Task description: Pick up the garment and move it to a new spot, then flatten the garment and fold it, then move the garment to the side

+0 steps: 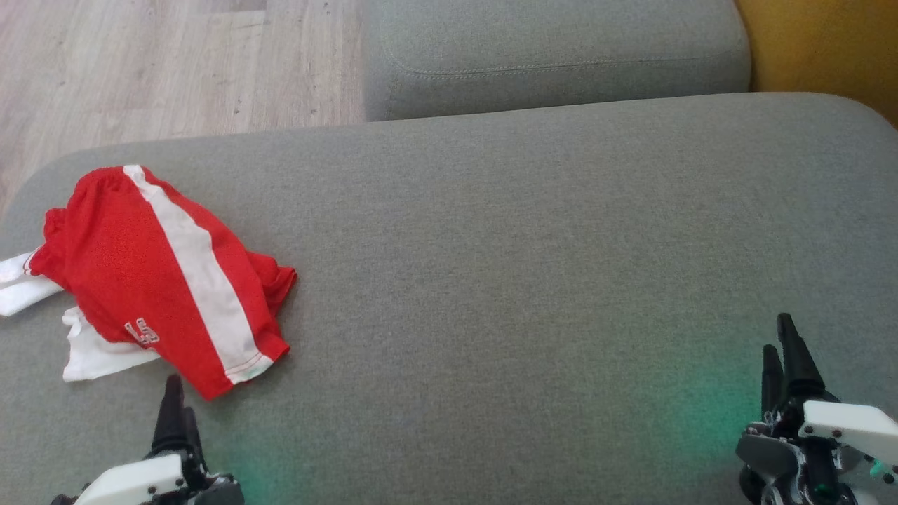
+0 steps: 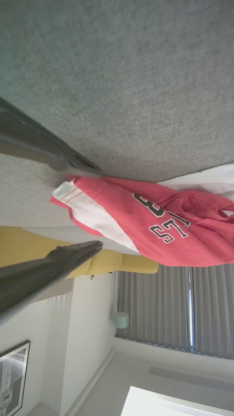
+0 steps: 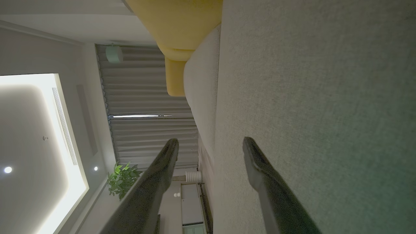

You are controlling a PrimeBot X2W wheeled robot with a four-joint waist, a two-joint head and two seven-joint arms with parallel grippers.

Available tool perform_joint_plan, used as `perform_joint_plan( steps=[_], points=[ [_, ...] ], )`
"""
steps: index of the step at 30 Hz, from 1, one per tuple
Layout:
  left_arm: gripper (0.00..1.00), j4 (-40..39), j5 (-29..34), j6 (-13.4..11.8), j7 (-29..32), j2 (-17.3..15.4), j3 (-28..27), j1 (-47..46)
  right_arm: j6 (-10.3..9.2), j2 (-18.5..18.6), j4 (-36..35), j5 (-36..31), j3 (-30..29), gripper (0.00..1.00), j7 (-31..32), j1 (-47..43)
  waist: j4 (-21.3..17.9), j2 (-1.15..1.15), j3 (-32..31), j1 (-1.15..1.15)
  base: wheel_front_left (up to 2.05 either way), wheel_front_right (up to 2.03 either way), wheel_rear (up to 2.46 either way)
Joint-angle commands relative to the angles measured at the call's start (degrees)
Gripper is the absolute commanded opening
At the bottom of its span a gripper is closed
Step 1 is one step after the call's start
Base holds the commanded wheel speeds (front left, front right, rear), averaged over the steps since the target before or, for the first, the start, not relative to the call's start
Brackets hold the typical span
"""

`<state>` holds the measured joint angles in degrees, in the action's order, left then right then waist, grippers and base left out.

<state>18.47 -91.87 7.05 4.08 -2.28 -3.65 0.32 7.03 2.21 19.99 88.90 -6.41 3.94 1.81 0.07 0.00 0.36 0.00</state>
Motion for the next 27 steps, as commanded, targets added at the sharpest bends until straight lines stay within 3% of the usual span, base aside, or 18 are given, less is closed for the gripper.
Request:
perform_joint_plan(
  steps=[1, 13, 27],
  points=[
    [1.0, -2.0, 0.55, 0.07, -0.47, -0.26, -0.37, -2.12, 0.07, 0.24, -2.3, -0.67, 0.15, 1.0, -0.47, 2.88, 0.02, 0.0, 0.0, 0.0, 0.0, 0.0, 0.0],
    [1.0, -4.06, 6.11, 0.11, -2.52, -0.3, -2.16, -2.73, 0.11, 0.28, -4.73, -11.42, 0.65, 1.0, -2.5, 3.71, 0.14, 0.0, 0.27, 0.0, 0.0, 0.0, 0.0],
    [1.0, -8.38, 17.43, -0.05, -4.9, -0.34, -2.89, -3.2, 0.16, 0.34, -8.78, -27.49, 2.57, 1.0, -4.87, 4.18, -0.3, 0.0, 0.34, 0.0, 0.0, 0.0, 0.0]
  ],
)
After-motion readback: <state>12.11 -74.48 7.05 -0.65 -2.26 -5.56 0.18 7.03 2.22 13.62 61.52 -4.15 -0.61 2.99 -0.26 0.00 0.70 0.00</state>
